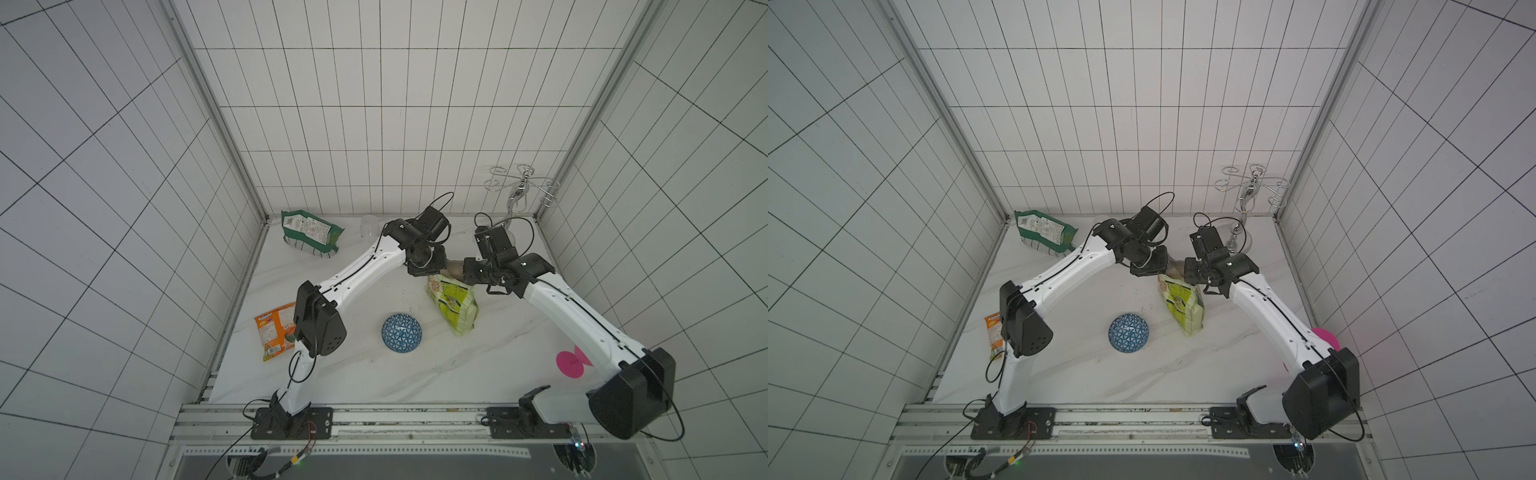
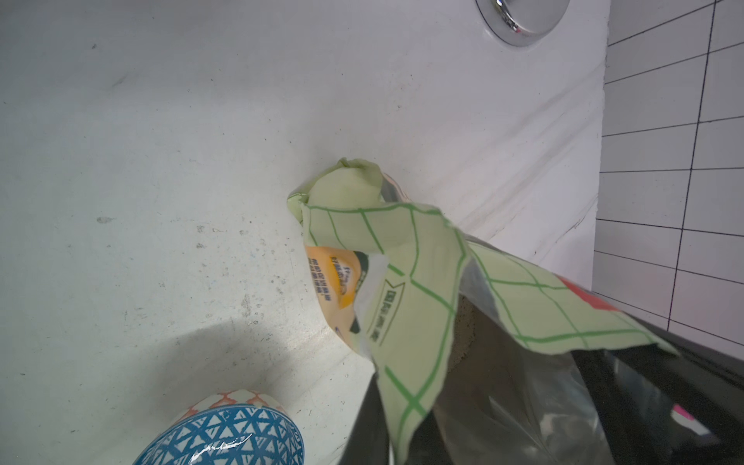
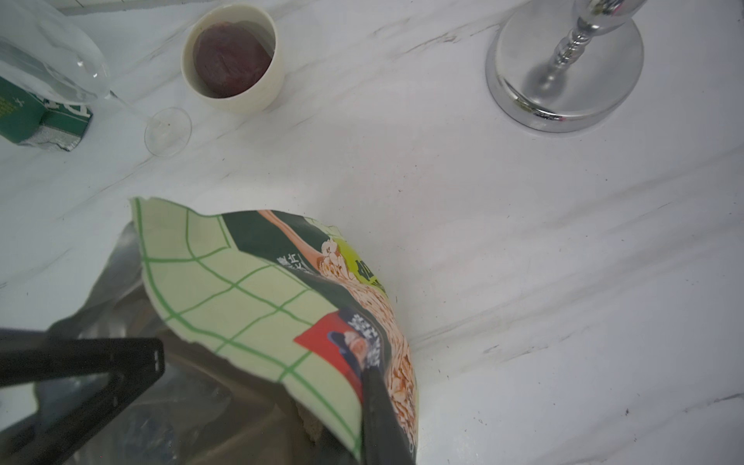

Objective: Pour the oats into the breakfast bowl
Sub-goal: Open the oats bag at the center of the board.

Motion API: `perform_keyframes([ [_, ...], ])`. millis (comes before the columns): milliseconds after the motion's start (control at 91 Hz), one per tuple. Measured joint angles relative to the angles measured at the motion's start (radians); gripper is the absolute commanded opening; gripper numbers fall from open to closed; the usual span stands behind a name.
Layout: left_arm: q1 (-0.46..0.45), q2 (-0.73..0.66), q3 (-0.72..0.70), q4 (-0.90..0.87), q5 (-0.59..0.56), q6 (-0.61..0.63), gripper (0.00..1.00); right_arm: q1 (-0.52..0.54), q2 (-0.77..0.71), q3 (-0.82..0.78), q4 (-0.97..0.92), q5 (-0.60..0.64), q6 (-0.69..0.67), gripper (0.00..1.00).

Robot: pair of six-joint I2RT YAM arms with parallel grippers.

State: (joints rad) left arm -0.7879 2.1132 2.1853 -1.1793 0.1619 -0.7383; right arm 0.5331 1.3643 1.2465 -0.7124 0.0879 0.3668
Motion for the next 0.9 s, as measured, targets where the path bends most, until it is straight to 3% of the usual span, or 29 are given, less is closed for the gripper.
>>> perform_keyframes([
  [33, 0.003, -0.002, -0.001, 0.002, -0.001, 0.0, 0.45, -0.003, 0.0, 0.0, 0.002, -0.007, -0.004, 0.22],
  [154, 0.01, -0.034, -0.051, 0.037, -0.003, -0.022, 0.56, -0.01, -0.003, -0.011, 0.004, -0.04, -0.012, 0.22],
  [484, -0.058, -0.16, -0.272, 0.16, 0.012, -0.158, 0.56, -0.01, -0.024, -0.029, 0.005, -0.092, -0.003, 0.16],
  [616, -0.101, -0.159, -0.29, 0.19, 0.018, -0.225, 0.46, -0.01, -0.032, -0.034, 0.009, -0.092, 0.004, 0.1],
  [693, -0.113, -0.156, -0.289, 0.204, 0.026, -0.255, 0.27, -0.01, -0.032, -0.04, 0.015, -0.092, 0.008, 0.01],
  [770, -0.113, -0.148, -0.278, 0.206, 0.031, -0.294, 0.05, -0.01, -0.032, -0.043, 0.021, -0.091, 0.014, 0.0],
  [901, -0.103, -0.133, -0.234, 0.18, 0.029, -0.312, 0.0, -0.015, -0.032, -0.043, 0.024, -0.087, 0.024, 0.0],
])
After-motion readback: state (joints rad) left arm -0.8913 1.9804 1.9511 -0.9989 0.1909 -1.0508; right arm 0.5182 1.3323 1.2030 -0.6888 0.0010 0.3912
